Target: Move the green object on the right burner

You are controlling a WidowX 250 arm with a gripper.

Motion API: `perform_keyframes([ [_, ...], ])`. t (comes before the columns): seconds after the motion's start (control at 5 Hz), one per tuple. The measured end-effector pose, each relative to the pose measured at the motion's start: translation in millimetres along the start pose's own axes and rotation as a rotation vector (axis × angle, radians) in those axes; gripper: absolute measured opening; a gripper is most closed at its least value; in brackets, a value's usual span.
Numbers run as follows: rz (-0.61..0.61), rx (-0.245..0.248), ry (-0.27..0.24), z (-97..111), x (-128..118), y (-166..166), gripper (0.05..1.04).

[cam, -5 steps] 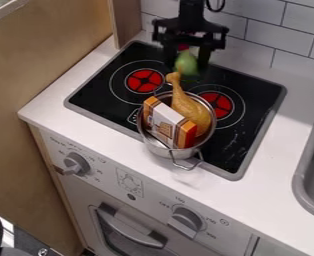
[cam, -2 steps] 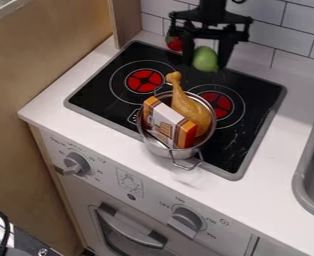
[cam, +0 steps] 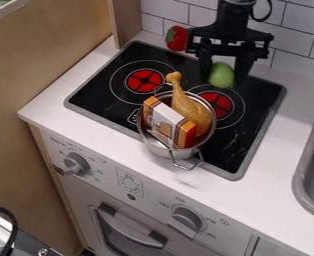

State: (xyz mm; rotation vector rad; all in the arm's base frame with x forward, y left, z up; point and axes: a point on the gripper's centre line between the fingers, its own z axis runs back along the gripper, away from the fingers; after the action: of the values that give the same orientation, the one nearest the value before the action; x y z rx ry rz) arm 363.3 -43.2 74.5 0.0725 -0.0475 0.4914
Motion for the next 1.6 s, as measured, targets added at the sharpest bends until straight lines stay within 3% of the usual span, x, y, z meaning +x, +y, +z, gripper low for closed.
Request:
perform_keyframes([
  [0.8,0.054,0.024,-0.040,-23.9,-30.4,-18.0,0.679],
  [1.0,0.067,0.007,-0.056,-24.8,-28.3,-20.3,0.749],
  [1.2,0.058,-0.011,-0.090,-26.8,-20.5,-18.9,0.981],
  [1.4,0.045,-0.018,-0.125,-32.2,-11.3,-12.4,0.995],
  [1.6,0.041,-0.009,-0.122,-39.1,-6.6,-7.8,0.995],
])
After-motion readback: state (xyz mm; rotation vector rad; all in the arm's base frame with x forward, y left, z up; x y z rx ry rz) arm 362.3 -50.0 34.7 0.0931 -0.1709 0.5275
